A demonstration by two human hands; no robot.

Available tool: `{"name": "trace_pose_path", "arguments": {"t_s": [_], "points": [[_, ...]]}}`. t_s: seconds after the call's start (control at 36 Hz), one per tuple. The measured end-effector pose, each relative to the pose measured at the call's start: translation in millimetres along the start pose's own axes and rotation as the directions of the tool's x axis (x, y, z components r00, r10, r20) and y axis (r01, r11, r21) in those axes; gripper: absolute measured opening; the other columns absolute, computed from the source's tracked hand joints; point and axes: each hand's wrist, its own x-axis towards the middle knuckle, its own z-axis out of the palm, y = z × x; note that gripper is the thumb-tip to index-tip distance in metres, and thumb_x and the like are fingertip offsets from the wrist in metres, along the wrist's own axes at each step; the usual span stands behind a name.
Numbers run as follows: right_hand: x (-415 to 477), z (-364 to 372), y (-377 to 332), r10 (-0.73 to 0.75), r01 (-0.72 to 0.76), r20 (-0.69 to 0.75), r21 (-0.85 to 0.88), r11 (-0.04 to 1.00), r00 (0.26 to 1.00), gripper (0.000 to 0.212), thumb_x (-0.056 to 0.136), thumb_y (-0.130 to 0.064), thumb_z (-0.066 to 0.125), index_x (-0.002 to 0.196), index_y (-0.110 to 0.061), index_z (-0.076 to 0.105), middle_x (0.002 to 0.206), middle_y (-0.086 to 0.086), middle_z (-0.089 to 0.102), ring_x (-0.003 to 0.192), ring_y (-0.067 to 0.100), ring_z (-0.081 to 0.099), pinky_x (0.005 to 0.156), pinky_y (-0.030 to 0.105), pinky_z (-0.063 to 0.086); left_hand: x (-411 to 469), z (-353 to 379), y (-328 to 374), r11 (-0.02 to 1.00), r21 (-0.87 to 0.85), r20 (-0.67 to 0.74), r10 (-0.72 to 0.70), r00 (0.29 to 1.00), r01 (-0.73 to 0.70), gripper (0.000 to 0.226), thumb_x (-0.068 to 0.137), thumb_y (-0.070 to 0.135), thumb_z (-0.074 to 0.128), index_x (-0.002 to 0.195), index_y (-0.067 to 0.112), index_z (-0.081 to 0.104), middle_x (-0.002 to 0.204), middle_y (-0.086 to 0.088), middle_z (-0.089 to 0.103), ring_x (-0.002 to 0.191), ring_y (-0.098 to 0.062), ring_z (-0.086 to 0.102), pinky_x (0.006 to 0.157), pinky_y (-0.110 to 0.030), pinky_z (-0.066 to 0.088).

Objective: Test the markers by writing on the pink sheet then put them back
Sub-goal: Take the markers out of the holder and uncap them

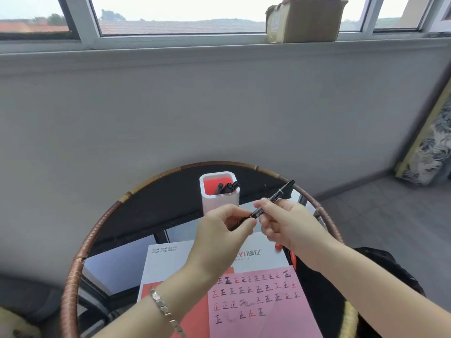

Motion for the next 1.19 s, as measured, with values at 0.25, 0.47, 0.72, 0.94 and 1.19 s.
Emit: {"name": "trace_pose_path", "arguments": {"t_s": [0.25, 0.47, 0.72, 0.94, 1.19], "points": [[-3.8, 8.2, 14.1, -0.232, 0.219, -0.042, -0.211, 0.953, 0.972, 0.031, 0.095, -0.016, 0.046, 0.065, -0.012, 0.053, 0.042, -0.010, 0.051, 0.038, -0.001, 0.043, 0.040, 0.009, 0.034, -5.4, 5.2, -8.3, 0.945, 0.300, 0.223, 0.060, 0.973, -0.127, 0.024, 0.099, 0.022, 0.033, 0.082, 0.019, 0.048, 0.056, 0.008, 0.043, 0.045, -0.006, 0.037, 0.044, -0.018, 0.027], [-0.1, -0.3, 14.7, -0.208, 0.211, 0.037, -0.164, 0.964, 0.978, 0.029, 0.095, -0.017, 0.044, 0.070, -0.014, 0.058, 0.048, -0.008, 0.052, 0.042, 0.002, 0.045, 0.043, 0.011, 0.036, 2.7, -3.1, -14.8, 0.977, 0.198, 0.337, 0.005, 0.941, -0.076, 0.019, 0.097, 0.036, 0.037, 0.091, 0.045, 0.053, 0.060, 0.001, 0.043, 0.052, -0.014, 0.035, 0.051, -0.029, 0.034], [42.0, -46.5, -12.4, 0.034, -0.040, -0.114, -0.051, 0.998, 0.993, 0.026, 0.093, -0.018, 0.049, 0.073, -0.007, 0.060, 0.055, 0.002, 0.046, 0.042, 0.009, 0.048, 0.042, 0.016, 0.040, 3.6, -15.9, -23.1, 0.942, 0.279, 0.194, -0.246, 0.950, 0.187, 0.014, 0.094, 0.014, 0.027, 0.100, 0.019, 0.039, 0.080, -0.008, 0.048, 0.071, -0.023, 0.048, 0.062, -0.034, 0.040], [68.5, -41.6, 32.8, -0.066, -0.016, -0.049, -0.899, 0.437, 0.997, 0.045, 0.089, -0.027, 0.053, 0.129, -0.019, 0.035, 0.078, 0.000, 0.056, 0.060, 0.015, 0.054, 0.056, 0.028, 0.046, -0.8, -17.8, -46.0, 0.917, 0.303, 0.193, -0.325, 0.926, 0.258, 0.027, 0.094, 0.007, 0.029, 0.116, 0.023, 0.030, 0.095, 0.006, 0.058, 0.093, -0.012, 0.056, 0.071, -0.018, 0.042], [80.6, -46.2, 65.4, -0.172, 0.063, 0.045, -0.993, 0.102, 0.984, 0.021, 0.092, -0.025, 0.043, 0.104, -0.019, 0.059, 0.109, 0.001, 0.061, 0.097, 0.021, 0.056, 0.068, 0.027, 0.035, 4.6, 1.2, -56.8, 0.928, 0.275, 0.129, -0.296, 0.946, 0.253, 0.004, 0.092, 0.017, 0.052, 0.090, 0.020, 0.053, 0.094, 0.005, 0.064, 0.089, -0.009, 0.059, 0.075, -0.021, 0.046]]}}
